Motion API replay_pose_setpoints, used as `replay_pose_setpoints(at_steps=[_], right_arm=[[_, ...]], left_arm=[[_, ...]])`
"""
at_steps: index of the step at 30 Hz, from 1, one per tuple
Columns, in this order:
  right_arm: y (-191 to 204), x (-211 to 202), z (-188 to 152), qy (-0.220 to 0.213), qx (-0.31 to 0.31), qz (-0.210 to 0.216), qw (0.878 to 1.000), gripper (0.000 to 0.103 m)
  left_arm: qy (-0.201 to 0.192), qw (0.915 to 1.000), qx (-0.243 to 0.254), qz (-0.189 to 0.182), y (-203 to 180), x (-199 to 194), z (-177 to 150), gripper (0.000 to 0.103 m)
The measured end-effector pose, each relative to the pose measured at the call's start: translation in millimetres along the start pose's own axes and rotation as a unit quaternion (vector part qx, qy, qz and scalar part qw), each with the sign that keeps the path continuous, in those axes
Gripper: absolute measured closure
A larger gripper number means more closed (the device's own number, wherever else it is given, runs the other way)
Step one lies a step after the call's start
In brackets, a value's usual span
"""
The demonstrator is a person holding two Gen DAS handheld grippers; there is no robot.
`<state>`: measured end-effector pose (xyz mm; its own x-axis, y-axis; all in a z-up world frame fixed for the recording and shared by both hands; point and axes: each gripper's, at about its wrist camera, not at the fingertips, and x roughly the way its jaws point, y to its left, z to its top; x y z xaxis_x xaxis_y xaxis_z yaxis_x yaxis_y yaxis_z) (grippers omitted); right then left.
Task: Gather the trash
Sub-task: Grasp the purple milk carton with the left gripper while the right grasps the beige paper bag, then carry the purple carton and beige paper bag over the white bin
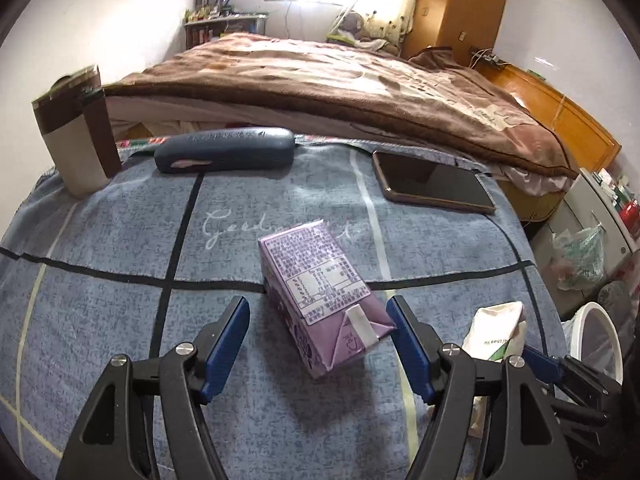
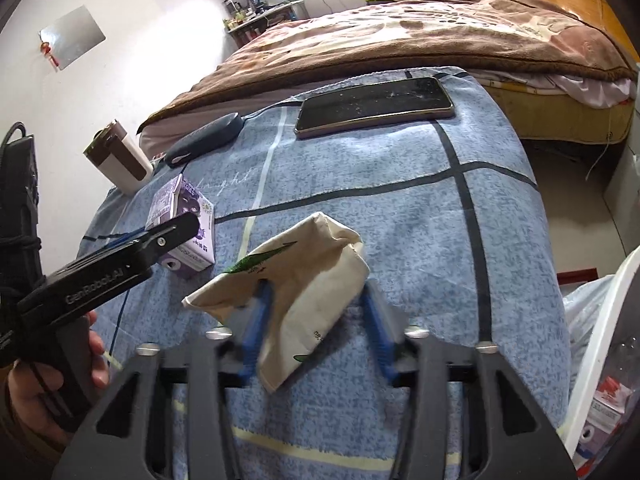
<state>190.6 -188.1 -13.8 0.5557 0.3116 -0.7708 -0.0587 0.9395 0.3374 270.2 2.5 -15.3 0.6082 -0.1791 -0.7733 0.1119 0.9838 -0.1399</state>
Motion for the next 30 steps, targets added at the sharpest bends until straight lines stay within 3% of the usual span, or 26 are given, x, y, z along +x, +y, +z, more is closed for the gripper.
replay_pose_setpoints(at_steps=[4,8,10,30], right_arm=[[0,0,-1,-0.003,0.004,0.012,1.000,0.075],[2,-3,-2,-0.014,0.004,0.020,1.000,0.080],[3,-5,-3,-0.019,0.002,0.021,1.000,0.082],[4,-39,-13,-0.053,-0.005,0.001,0.999,0.091]], left_arm=[[0.001,0.9999,-0.015,0.000,7,4,0,0.034],[0.002,0.9999,-0.014,0.006,11,7,-2,0.058],[0.004,0.9999,-0.015,0.004,13,7,-3,0.063],[-0.022,0.9997,-0.009,0.003,10,-34,-26,0.065]])
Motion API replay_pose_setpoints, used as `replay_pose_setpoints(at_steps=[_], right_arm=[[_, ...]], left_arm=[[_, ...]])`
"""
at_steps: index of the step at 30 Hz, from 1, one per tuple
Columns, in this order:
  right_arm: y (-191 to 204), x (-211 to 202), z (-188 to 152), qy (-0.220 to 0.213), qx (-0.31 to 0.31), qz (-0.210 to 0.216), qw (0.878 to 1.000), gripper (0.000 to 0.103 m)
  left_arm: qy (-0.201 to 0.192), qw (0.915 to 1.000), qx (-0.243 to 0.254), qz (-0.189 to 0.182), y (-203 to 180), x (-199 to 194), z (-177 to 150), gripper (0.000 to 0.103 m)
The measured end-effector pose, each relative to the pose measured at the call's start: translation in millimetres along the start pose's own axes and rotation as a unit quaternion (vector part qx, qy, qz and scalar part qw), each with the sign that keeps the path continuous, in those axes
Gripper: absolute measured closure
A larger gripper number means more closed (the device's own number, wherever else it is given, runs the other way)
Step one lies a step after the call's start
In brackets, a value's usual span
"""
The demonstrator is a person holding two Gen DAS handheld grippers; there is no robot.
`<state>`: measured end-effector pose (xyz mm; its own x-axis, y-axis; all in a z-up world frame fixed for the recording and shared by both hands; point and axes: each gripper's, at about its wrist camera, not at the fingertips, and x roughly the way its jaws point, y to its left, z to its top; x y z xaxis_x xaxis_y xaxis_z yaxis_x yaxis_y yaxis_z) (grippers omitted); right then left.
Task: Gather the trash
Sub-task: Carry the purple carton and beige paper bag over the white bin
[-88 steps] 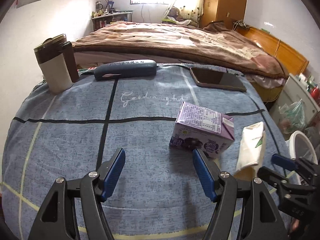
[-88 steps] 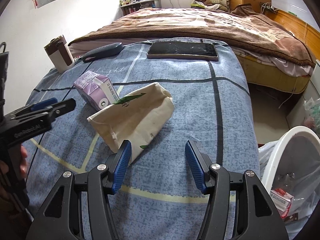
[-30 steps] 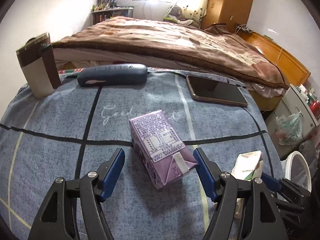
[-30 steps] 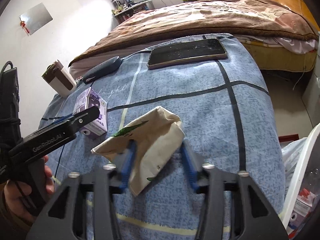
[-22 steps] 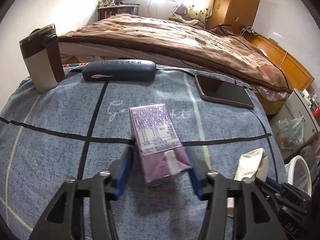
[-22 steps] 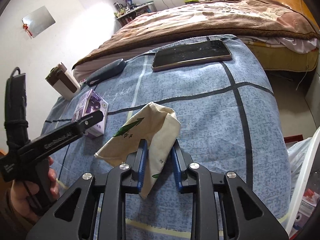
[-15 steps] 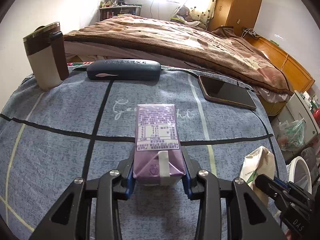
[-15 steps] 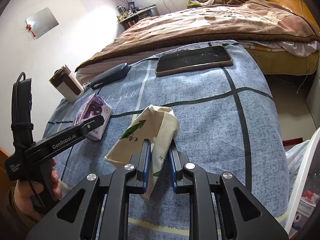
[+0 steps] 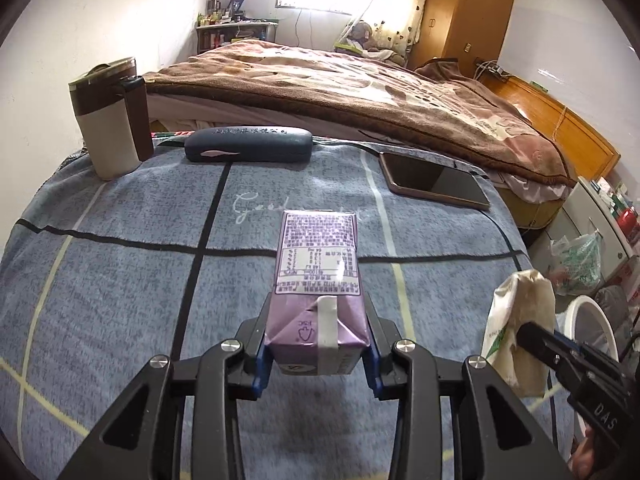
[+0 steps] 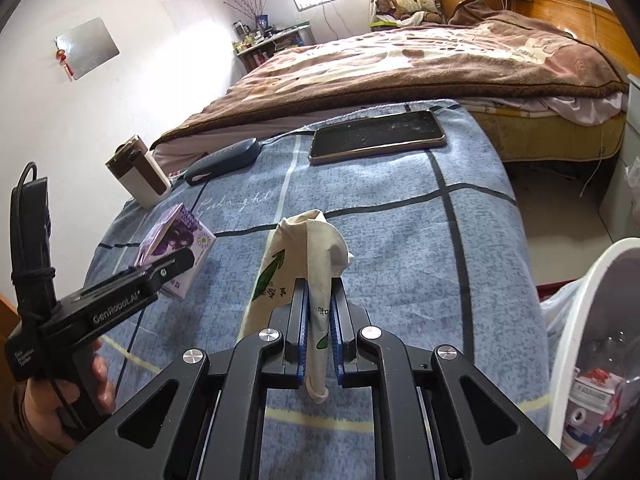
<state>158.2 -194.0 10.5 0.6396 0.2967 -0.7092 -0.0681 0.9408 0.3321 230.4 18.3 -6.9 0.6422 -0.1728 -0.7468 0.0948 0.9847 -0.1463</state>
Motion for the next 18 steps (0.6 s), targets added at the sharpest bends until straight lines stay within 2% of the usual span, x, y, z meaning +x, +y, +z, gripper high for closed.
replay_pose_setpoints(at_steps=[18], right_arm=[[-22,-51,-12,-0.041,0.020,-0.017,0.999,0.091]], left_arm=[[-0.024,0.9990,0.030,-0.024,-41,-47,-31,0.065]])
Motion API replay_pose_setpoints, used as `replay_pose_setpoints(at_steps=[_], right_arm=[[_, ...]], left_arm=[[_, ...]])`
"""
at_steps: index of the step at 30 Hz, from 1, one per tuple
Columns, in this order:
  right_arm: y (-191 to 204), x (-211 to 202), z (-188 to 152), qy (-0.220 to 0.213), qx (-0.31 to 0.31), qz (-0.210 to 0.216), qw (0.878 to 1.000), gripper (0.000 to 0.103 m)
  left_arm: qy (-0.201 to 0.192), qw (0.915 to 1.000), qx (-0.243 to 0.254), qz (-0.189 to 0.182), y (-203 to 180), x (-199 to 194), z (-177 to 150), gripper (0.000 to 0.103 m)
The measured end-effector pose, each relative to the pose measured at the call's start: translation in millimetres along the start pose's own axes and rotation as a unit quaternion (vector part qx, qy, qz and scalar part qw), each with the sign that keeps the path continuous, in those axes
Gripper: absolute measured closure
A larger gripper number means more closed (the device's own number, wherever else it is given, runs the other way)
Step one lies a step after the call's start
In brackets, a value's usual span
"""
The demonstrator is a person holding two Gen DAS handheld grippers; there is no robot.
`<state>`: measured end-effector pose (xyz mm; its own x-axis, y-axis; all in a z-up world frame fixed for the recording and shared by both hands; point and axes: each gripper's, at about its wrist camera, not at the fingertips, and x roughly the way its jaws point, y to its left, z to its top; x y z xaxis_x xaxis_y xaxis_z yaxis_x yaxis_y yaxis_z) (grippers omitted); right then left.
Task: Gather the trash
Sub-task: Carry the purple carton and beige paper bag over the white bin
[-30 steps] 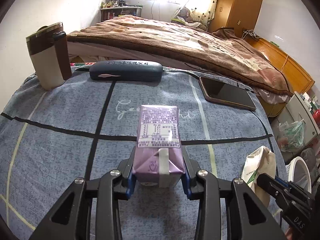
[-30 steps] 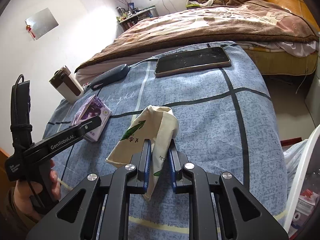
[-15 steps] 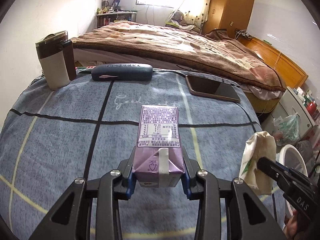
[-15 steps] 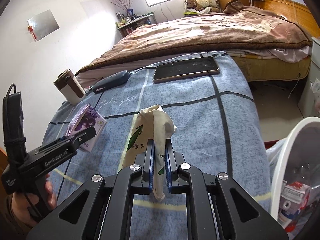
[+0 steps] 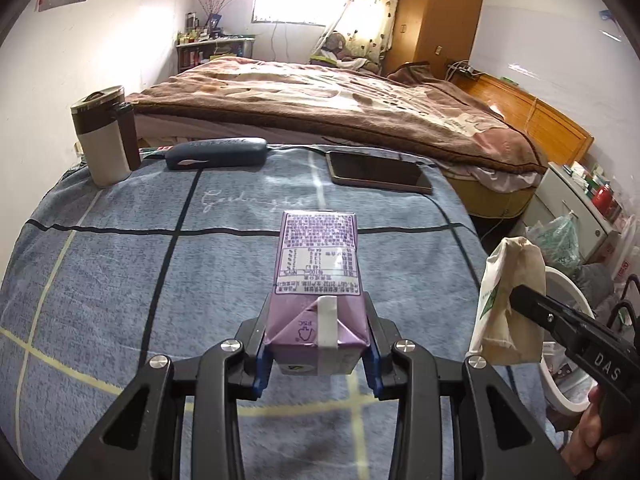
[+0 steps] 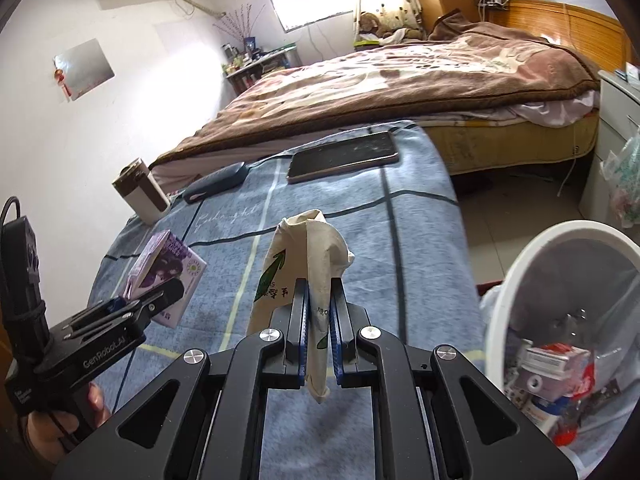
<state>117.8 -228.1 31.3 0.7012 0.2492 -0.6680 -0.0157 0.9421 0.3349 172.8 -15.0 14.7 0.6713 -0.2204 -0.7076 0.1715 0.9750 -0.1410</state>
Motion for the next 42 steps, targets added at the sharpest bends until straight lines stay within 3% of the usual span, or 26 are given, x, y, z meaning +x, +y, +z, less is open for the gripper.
replay_pose_setpoints(at_steps=[15,28,31,42], right_arm=[[-47,-45,-5,-0.037,0.033,-0.031,0.998,0.091],[-89,-85,-9,-0.071,0.060,-0.068,0.993,0.091],[-98,-92,-12,-0.076,0.064,-0.078,0.992,0.091],[-143,-102,-23,-0.065,0.093,-0.122,0.986,0.091]], left_arm=[[-0.019,0.9973,0.058,-0.042,-71,-23,-12,0.065],[-0.030,0.9906,0.102,-0.086,-134,-33,-19,0.065],[-0.040,0.9881,0.124,-0.082,-152,-37,-24,0.065],[-0.016,0.9773,0.165,-0.132,-210,-25,-45,0.065]])
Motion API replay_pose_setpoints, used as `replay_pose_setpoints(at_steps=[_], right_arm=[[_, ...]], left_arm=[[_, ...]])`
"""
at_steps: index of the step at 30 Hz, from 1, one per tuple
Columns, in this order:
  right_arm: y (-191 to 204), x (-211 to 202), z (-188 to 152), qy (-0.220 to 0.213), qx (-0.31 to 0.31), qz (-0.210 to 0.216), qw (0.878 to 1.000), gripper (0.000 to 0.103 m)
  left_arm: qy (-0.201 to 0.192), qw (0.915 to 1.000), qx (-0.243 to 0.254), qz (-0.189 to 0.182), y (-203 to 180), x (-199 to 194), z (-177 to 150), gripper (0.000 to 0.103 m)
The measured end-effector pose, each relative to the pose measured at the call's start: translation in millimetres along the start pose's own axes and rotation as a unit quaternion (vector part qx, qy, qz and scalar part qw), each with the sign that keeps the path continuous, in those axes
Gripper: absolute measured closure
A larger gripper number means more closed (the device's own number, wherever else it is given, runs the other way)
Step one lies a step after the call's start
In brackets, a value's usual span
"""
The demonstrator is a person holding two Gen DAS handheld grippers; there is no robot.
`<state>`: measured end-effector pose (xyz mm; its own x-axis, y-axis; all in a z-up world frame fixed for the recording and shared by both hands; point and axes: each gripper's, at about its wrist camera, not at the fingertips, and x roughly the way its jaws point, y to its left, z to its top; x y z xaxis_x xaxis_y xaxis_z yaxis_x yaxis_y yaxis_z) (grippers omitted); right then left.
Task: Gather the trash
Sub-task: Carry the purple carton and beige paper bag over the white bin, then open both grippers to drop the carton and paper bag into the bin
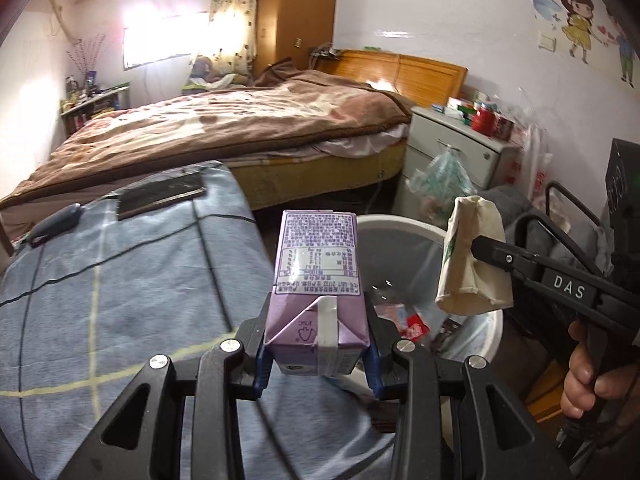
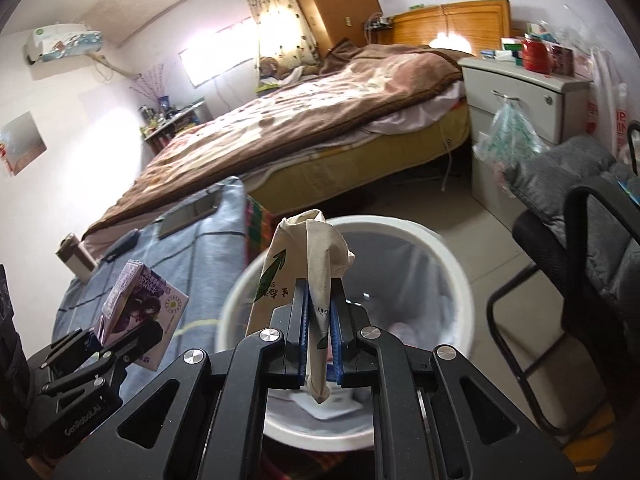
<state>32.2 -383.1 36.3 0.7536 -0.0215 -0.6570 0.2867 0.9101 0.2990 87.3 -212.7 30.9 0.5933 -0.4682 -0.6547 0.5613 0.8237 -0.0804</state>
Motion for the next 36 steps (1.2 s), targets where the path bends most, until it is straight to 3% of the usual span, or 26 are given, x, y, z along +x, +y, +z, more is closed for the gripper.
replay_pose_setpoints(at_steps=[19,21,23,26,36], right_arm=[[-28,17,-11,0.051,-0.017,-0.037,0.998,0.089],[-28,18,-12,0.051,-0.016,-0.036,0.998,0.089],[-28,16,-12,0.050,-0.019,-0.044,0.998,0.084],[-27,13,-13,0.045,-0.019,-0.050,0.998,0.075],[-7,-4,-21,0.016,-0.046,-0.065,0.997,0.068]], left_arm=[[0.047,0.9983,0.016,-0.030,-43,34,-16,0.064],[0.048,0.9981,0.012,-0.035,-43,34,-16,0.059],[0.048,0.9982,0.009,-0.034,-42,33,-16,0.051],[0.046,0.9985,0.010,-0.027,-42,31,-17,0.051],[0.025,0.9996,-0.006,-0.010,-28,12,-24,0.045]])
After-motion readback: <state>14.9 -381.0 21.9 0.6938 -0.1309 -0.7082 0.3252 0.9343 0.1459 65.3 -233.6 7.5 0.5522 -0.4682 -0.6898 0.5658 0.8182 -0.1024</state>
